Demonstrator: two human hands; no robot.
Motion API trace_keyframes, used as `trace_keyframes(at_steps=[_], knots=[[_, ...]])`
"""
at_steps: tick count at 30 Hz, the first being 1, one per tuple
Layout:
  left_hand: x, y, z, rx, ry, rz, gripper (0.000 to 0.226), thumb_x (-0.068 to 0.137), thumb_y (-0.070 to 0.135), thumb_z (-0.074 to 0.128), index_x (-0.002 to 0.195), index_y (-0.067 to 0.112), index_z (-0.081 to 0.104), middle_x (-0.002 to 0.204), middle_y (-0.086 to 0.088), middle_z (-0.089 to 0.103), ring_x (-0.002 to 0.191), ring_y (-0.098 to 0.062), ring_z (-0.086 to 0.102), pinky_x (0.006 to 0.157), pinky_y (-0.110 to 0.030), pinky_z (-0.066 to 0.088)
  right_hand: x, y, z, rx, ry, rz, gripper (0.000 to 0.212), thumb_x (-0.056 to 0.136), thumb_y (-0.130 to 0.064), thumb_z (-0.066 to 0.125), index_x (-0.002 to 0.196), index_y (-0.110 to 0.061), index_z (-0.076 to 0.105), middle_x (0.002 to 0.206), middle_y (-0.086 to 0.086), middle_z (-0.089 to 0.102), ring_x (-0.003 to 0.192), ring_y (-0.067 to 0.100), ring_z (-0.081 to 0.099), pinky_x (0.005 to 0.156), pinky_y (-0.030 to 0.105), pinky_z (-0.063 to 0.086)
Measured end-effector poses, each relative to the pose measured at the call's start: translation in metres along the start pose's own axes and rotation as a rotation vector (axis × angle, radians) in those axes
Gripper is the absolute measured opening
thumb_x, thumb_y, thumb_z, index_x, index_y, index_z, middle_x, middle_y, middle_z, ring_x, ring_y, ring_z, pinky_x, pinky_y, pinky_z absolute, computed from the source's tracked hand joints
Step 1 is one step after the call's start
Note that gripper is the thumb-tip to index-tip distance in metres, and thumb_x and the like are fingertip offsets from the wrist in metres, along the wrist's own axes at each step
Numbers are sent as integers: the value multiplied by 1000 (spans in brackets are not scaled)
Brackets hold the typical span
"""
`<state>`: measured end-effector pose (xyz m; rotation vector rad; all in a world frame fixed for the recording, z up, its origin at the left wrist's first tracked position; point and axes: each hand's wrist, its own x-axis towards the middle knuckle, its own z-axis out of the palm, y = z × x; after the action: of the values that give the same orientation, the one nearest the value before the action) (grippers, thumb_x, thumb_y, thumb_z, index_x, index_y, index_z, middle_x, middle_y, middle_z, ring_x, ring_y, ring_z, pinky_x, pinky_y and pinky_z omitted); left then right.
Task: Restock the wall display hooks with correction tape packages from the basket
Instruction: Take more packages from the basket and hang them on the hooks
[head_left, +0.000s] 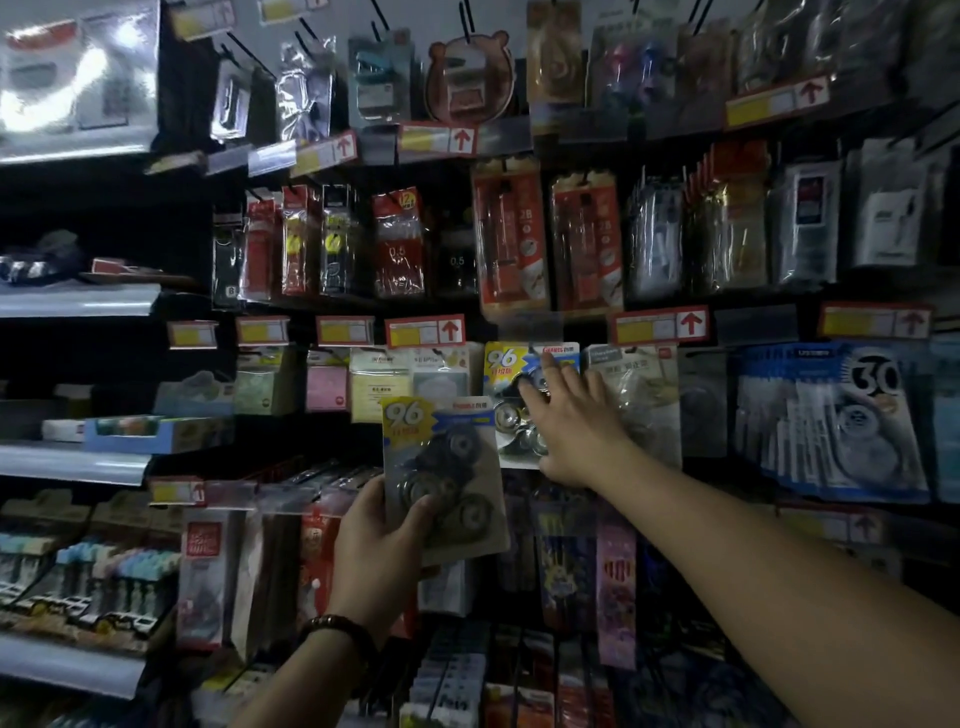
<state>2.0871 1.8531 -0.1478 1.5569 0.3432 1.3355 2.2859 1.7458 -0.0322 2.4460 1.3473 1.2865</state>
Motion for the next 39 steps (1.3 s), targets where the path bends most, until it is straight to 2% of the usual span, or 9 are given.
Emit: trace_keyframes(at_steps=[4, 7, 12, 16, 21, 24, 29, 34, 39], knots=[[1, -3, 3, -33, -8, -50, 18, 97, 14, 73, 114, 18, 71, 105, -5, 80, 93, -18, 79, 65, -39, 66, -13, 2, -4, 83, 15, 1, 92, 83, -34, 69, 161, -14, 23, 169, 24, 13, 152, 41, 19, 122, 57, 18], [4, 0, 8, -42, -2, -67, 18, 97, 16, 74, 114, 22, 69, 106, -2, 80, 94, -20, 79, 71, -50, 67, -33, 3, -3, 257, 177, -77, 74, 90, -39, 60, 156, -13, 40, 162, 16, 37, 149, 36, 33, 119, 50, 31], [3, 11, 28, -137, -33, -89, 21, 98, 14, 73, 117, 20, 65, 109, -5, 79, 97, -25, 79, 63, -47, 65, -63, -2, -3, 360, 202, -312, 106, 81, -72, 63, 164, -17, 26, 167, 9, 29, 153, 25, 27, 125, 38, 26], [-2, 20, 39, -211, -103, -118, 23, 100, 13, 70, 120, 21, 64, 112, -6, 78, 99, -26, 79, 73, -58, 66, -68, -4, -4, 392, 173, -316, 110, 78, -65, 71, 165, -20, 22, 169, 9, 22, 155, 27, 23, 125, 45, 33], [2, 24, 41, -234, -161, -113, 26, 100, 8, 67, 125, 18, 64, 114, -9, 78, 100, -26, 79, 65, -43, 66, -65, -1, -5, 435, 180, -286, 114, 69, -66, 74, 163, -25, 24, 170, 6, 19, 156, 26, 21, 125, 43, 30], [7, 22, 41, -73, -146, -59, 34, 96, 12, 74, 127, 18, 61, 117, -6, 76, 105, -22, 76, 84, -44, 65, -58, 0, -7, 369, 193, -247, 114, 64, -71, 73, 160, -25, 32, 162, 7, 31, 149, 28, 30, 122, 45, 34], [5, 18, 32, 201, -169, -15, 64, 96, 23, 75, 151, 26, 43, 131, 4, 61, 113, -10, 67, 70, -12, 55, -40, 3, -5, 220, 177, -123, 114, 64, -68, 74, 159, -19, 36, 160, 18, 34, 146, 38, 33, 117, 54, 40], [5, 11, 23, 421, -195, 23, 61, 92, 39, 77, 145, 27, 52, 146, 2, 54, 127, -17, 60, 103, -35, 55, -27, 9, -2, 130, 165, -59, 113, 70, -58, 82, 162, -17, 32, 166, 22, 26, 151, 42, 28, 120, 56, 34], [7, 7, 18, 441, -213, -14, 60, 88, 43, 79, 141, 33, 53, 147, 1, 48, 121, -19, 61, 105, -41, 56, -13, 13, -1, 57, 75, -55, 111, 79, -60, 73, 166, -21, 16, 171, 19, 10, 157, 39, 11, 127, 53, 20]])
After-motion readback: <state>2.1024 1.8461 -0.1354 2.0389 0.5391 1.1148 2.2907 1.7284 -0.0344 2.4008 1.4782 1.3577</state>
